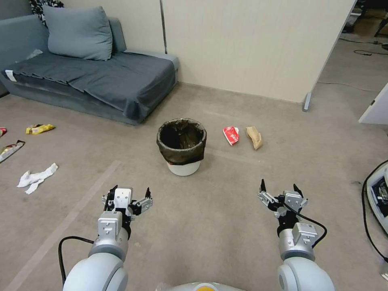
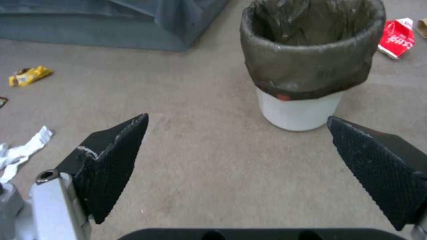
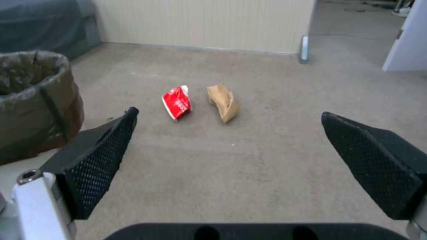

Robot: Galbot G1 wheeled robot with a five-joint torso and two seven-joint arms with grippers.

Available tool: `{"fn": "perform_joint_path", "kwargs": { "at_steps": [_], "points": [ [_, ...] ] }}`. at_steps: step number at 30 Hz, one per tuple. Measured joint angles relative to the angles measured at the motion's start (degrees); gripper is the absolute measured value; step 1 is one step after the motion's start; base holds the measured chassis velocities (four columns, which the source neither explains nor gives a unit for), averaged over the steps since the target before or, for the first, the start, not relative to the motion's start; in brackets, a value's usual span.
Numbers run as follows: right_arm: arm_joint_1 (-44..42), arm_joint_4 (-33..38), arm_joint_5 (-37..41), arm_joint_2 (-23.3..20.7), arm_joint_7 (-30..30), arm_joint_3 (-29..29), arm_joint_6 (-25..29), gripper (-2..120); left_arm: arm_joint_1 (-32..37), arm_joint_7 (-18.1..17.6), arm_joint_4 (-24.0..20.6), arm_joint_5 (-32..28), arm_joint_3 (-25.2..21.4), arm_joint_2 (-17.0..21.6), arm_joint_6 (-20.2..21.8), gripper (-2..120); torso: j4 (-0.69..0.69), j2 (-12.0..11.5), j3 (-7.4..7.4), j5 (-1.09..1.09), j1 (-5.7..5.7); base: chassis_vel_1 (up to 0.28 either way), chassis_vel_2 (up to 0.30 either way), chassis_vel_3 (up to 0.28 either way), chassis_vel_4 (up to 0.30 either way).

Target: Pick up the trash bin, then pick up the garbage from the floor and place it into the trash bin.

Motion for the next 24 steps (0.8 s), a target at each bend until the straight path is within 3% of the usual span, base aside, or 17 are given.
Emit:
{"fn": "perform_joint_path", "kwargs": {
  "at_steps": [24],
  "points": [
    [0.26,-0.79,0.99,-0.02,-0.03,-0.11,-0.76,100,-0.14,0.2,0.58,0.09,0.01,0.18,-0.07,100,0.01,0.0,0.0,0.02,0.0,-0.168,0.163,0.173,-0.169]
  ]
}}
